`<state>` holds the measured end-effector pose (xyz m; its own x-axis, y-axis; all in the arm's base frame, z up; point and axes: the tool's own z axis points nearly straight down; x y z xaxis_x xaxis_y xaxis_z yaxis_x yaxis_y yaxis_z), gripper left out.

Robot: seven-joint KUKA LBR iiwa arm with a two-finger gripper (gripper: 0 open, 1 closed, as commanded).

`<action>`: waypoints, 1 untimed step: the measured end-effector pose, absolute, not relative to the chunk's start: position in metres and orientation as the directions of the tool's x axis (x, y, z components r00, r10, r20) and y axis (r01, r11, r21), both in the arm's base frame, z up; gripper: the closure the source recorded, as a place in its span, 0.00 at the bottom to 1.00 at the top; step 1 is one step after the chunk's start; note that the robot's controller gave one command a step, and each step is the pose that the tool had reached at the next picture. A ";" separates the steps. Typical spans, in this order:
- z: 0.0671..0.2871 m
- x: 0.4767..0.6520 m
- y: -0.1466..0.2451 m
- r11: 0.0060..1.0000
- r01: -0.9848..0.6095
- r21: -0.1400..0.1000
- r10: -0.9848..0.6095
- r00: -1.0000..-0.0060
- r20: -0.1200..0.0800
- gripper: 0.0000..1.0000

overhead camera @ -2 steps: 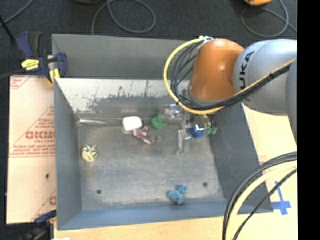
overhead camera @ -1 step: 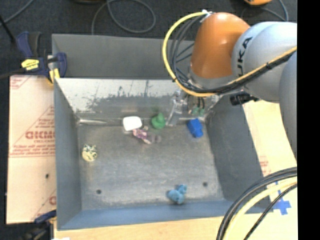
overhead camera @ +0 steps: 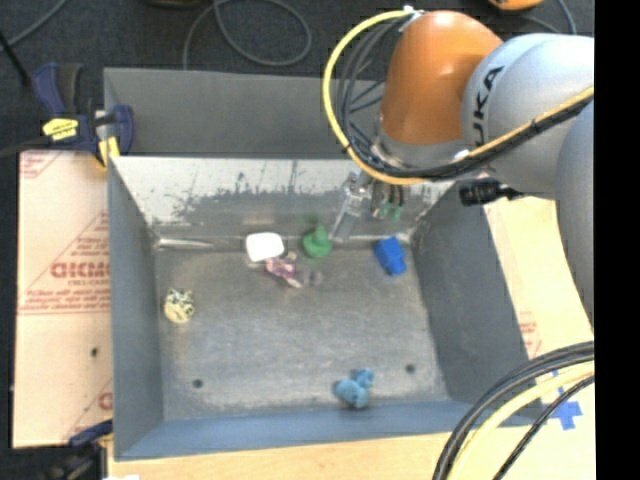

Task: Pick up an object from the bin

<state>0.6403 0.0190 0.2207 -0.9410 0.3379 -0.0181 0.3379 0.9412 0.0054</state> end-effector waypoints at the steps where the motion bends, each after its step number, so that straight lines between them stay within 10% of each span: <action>1: 0.158 0.630 0.053 0.992 0.130 0.000 0.130 -0.991 -0.019 0.00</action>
Offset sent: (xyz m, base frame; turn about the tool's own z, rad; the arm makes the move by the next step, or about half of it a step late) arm 0.0000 0.0000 0.0000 0.0000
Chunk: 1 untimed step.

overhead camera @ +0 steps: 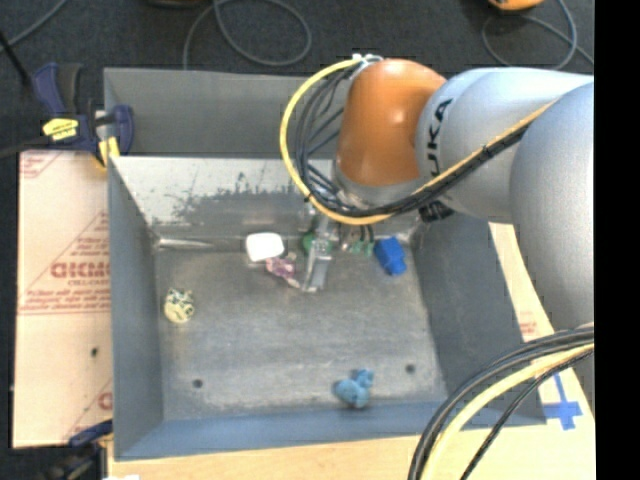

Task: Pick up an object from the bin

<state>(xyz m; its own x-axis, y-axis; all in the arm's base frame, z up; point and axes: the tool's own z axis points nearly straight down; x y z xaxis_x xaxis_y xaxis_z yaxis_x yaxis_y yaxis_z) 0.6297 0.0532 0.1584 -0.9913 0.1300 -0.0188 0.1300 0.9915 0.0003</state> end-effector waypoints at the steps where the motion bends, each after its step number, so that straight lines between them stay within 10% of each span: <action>1: 0.119 0.623 0.076 1.000 -0.011 -0.002 -0.011 -1.000 -0.020 0.00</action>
Offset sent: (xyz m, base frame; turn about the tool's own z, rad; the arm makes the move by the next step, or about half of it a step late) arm -0.0226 0.0135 -0.0884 0.0723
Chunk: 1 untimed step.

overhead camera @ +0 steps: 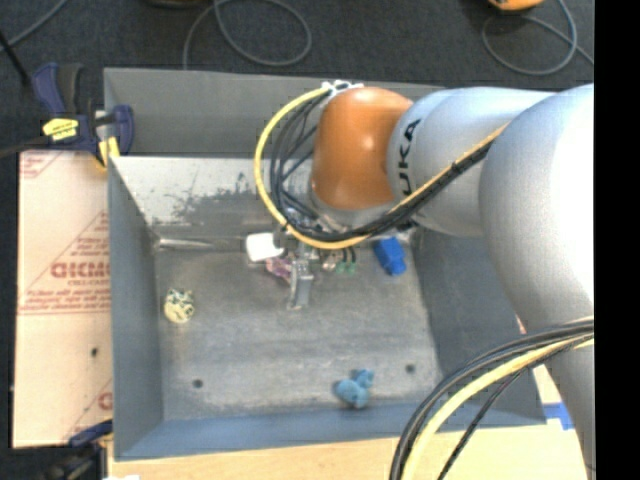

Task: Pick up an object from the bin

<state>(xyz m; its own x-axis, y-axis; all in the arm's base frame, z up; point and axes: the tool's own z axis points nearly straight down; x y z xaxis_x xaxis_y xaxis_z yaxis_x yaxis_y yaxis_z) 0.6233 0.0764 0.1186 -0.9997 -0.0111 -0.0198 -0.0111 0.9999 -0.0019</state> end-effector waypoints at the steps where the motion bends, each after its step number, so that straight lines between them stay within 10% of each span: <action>1: 0.071 0.609 0.065 0.980 0.199 0.002 0.199 -0.980 -0.023 1.00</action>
Offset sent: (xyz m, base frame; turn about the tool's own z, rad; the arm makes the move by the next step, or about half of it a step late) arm 0.0000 0.0000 0.0000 0.0000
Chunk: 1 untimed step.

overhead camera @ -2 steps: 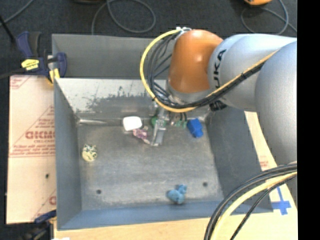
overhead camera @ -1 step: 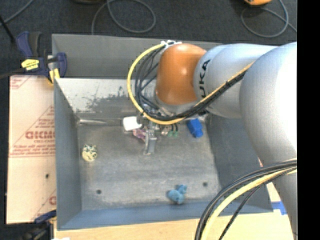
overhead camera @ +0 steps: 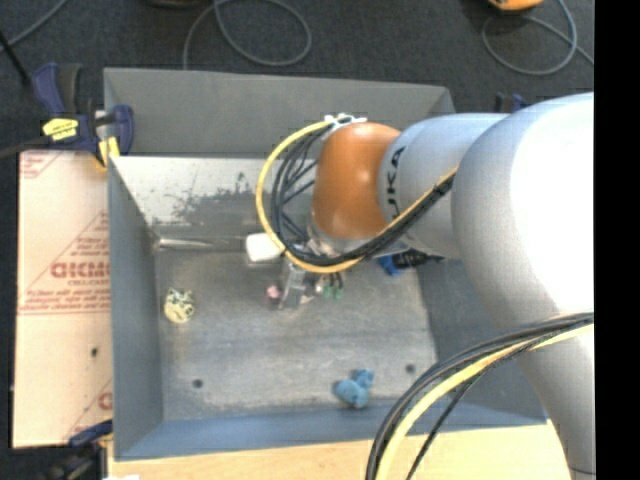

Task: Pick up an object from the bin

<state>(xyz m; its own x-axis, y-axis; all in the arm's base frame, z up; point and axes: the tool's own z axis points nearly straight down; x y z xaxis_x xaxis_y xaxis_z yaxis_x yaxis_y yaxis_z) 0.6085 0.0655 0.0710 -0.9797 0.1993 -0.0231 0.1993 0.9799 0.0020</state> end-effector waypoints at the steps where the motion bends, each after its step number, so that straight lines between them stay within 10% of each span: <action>1: 0.071 0.609 0.066 0.980 0.199 0.002 0.199 -0.980 -0.023 1.00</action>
Offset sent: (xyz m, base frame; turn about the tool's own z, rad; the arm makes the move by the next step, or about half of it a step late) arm 0.0048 0.0083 0.0907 0.0340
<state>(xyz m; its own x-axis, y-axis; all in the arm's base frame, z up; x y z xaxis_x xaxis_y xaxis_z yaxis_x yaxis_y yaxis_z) 0.6085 0.0655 0.0710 -0.9798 0.1987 -0.0232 0.1987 0.9800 0.0018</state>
